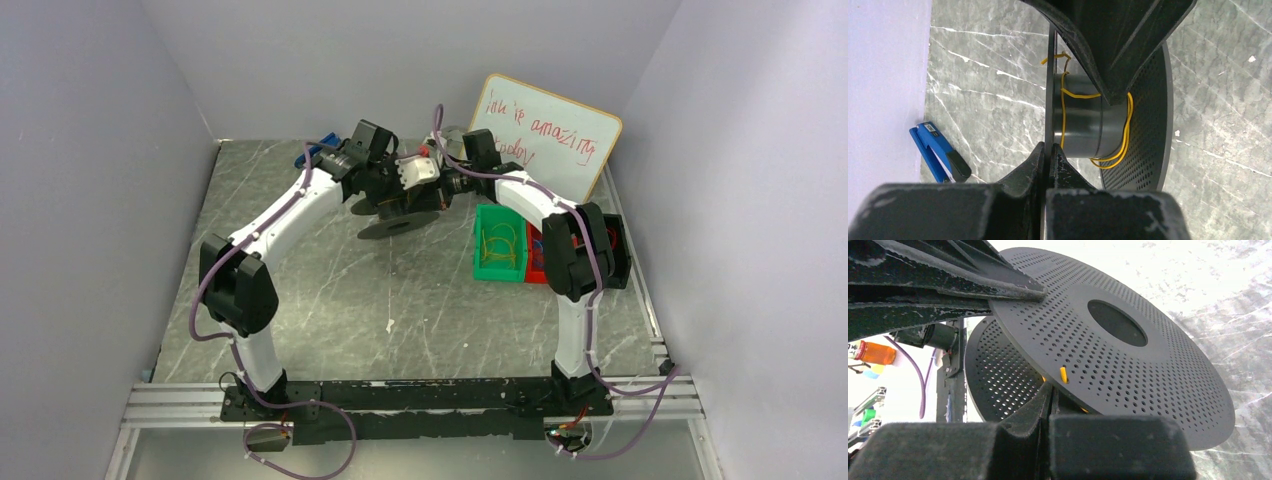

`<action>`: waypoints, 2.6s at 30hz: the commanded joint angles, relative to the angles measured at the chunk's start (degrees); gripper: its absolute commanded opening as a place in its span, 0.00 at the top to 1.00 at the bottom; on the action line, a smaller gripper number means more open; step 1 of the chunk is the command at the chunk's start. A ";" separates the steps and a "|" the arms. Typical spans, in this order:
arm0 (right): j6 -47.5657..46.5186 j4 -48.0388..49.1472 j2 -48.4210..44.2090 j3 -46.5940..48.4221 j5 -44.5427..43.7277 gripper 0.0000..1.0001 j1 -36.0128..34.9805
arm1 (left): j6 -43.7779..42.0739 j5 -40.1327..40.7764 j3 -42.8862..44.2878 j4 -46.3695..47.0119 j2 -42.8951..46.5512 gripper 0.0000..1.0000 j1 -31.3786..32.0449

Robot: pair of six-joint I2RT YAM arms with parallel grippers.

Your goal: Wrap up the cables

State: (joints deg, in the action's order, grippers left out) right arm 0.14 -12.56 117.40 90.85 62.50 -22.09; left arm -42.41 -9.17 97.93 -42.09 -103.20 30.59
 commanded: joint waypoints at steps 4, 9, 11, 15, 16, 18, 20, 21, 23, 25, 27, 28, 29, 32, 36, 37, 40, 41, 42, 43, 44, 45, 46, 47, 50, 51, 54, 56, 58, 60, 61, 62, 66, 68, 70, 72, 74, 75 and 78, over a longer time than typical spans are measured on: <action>2.49 1.00 0.86 1.01 0.32 1.00 0.13 | -2.46 1.26 2.67 1.89 3.20 0.98 0.86; 6.99 4.75 1.21 0.73 1.79 1.00 0.77 | -4.09 3.64 0.95 2.59 4.14 0.98 1.95; 7.57 5.21 1.54 1.13 2.28 1.00 0.89 | -4.73 4.26 0.48 2.69 4.29 0.97 2.35; 9.72 7.00 1.76 1.08 3.12 1.00 1.28 | -6.23 5.67 -0.34 3.10 4.44 0.97 3.22; 9.83 7.02 1.93 1.02 3.21 1.00 1.47 | -6.54 5.84 -0.49 3.03 4.58 0.97 3.37; 10.11 7.23 2.03 0.85 3.37 1.00 1.62 | -7.15 6.19 -0.74 3.08 4.60 0.97 3.50; 10.46 7.77 2.01 0.51 3.29 1.00 1.91 | -7.61 6.52 -0.97 3.03 4.66 0.97 3.60; 10.63 8.07 1.90 0.29 3.06 1.00 1.95 | -7.74 6.45 -1.03 2.92 4.65 0.97 3.63; 10.80 8.10 1.84 0.23 2.22 1.00 2.16 | -7.94 6.57 -1.07 2.70 4.67 0.97 3.83; 11.83 8.75 1.79 0.14 1.64 1.00 2.33 | -8.25 6.53 -1.15 2.31 4.76 0.98 4.05; 12.63 9.47 1.86 0.16 1.62 1.00 2.64 | -8.32 6.50 -1.21 1.92 4.87 0.97 4.29; 12.75 9.51 1.95 0.27 1.59 1.00 2.66 | -8.46 6.52 -1.29 1.82 4.93 0.97 4.36; 12.98 9.67 1.95 0.23 1.37 1.00 2.66 | -8.59 6.53 -1.33 1.58 4.98 0.97 4.46; 13.65 10.13 1.87 -0.25 0.55 1.00 2.86 | -8.69 6.60 -1.43 1.24 5.11 0.97 4.70; 15.64 12.35 1.45 -1.64 -0.18 1.00 3.35 | -8.45 6.88 -1.64 1.13 5.26 0.98 4.78; 16.21 13.72 1.26 -2.08 -0.04 1.00 3.55 | -8.54 6.96 -1.79 1.06 5.28 0.97 4.77; 17.39 15.45 0.76 -3.20 -0.16 1.00 3.85 | -8.63 7.28 -2.43 1.06 5.21 0.97 4.80; 17.40 15.69 0.57 -3.44 0.08 1.00 3.94 | -8.67 7.32 -2.62 1.09 5.14 0.97 4.77; 17.43 15.83 0.55 -3.48 0.41 1.00 3.95 | -8.61 7.41 -2.73 1.12 5.11 0.97 4.82; 17.71 16.31 0.55 -3.61 0.86 1.00 4.04 | -8.53 7.51 -2.79 1.25 5.05 0.97 4.82; 18.14 16.94 0.61 -3.73 1.27 1.00 4.07 | -8.48 7.58 -2.78 1.36 4.96 0.97 4.82; 18.68 17.65 0.63 -3.87 1.62 1.00 4.07 | -8.33 7.55 -2.71 1.39 4.82 0.97 4.82; 19.27 18.36 0.72 -3.92 2.17 1.00 4.01 | -8.20 7.63 -2.54 1.47 4.70 0.97 4.82; 19.65 18.92 0.86 -3.88 2.49 1.00 4.03 | -8.01 7.55 -2.37 1.54 4.61 0.98 4.86; 18.87 17.81 1.13 -3.14 3.24 1.00 3.94 | -6.99 8.05 -1.69 1.80 4.25 0.97 4.94; 18.08 16.82 1.20 -2.79 3.45 1.00 3.89 | -6.73 8.03 -1.55 1.75 4.16 0.98 5.03; 18.36 17.00 1.37 -2.85 4.06 1.00 3.73 | -6.33 8.81 -1.66 2.17 3.95 0.97 5.48; 19.34 18.23 1.48 -3.24 4.56 1.00 3.66 | -6.04 9.08 -1.80 2.42 3.78 0.97 5.75; 19.47 18.59 1.52 -3.52 4.70 1.00 3.53 | -4.98 9.08 -1.51 2.57 3.50 0.97 5.73; 18.23 17.21 1.56 -3.59 4.16 1.00 3.31 | -3.36 9.08 -1.17 2.77 3.41 0.98 5.77; 17.92 16.92 1.61 -3.76 4.01 1.00 3.28 | -2.50 9.08 -1.02 2.94 3.39 0.97 5.76; 17.88 16.87 1.65 -4.12 3.84 1.00 3.30 | -1.54 9.08 -0.80 2.94 3.38 0.98 5.75; 17.74 17.30 1.90 -5.34 3.51 1.00 3.35 | 1.19 9.08 -0.31 2.46 3.66 0.97 5.79; 17.86 17.28 2.18 -5.22 3.55 1.00 3.28 | 1.99 9.08 -0.03 2.24 3.61 0.97 5.76; 17.87 17.04 2.51 -4.92 3.67 1.00 3.23 | 2.22 9.08 -0.18 2.65 3.63 0.97 5.78; 17.56 16.52 2.92 -4.37 4.03 1.00 3.28 | 2.38 9.08 -0.26 2.99 3.66 0.97 5.72; 17.51 15.99 3.54 -3.88 4.66 1.00 3.17 | 2.33 9.08 -0.36 3.37 3.82 0.97 5.71; 17.77 16.04 3.70 -3.84 4.91 1.00 3.07 | 1.94 9.08 -0.37 3.47 3.86 0.97 5.77; 18.70 16.87 4.25 -3.92 6.22 1.00 2.90 | -0.32 9.08 -0.50 3.96 3.96 0.97 5.72</action>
State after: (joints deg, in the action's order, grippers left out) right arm 18.65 2.11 120.99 85.65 66.02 -18.85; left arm -42.11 1.37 95.15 -40.99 -101.71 35.83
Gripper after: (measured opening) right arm 0.010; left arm 0.050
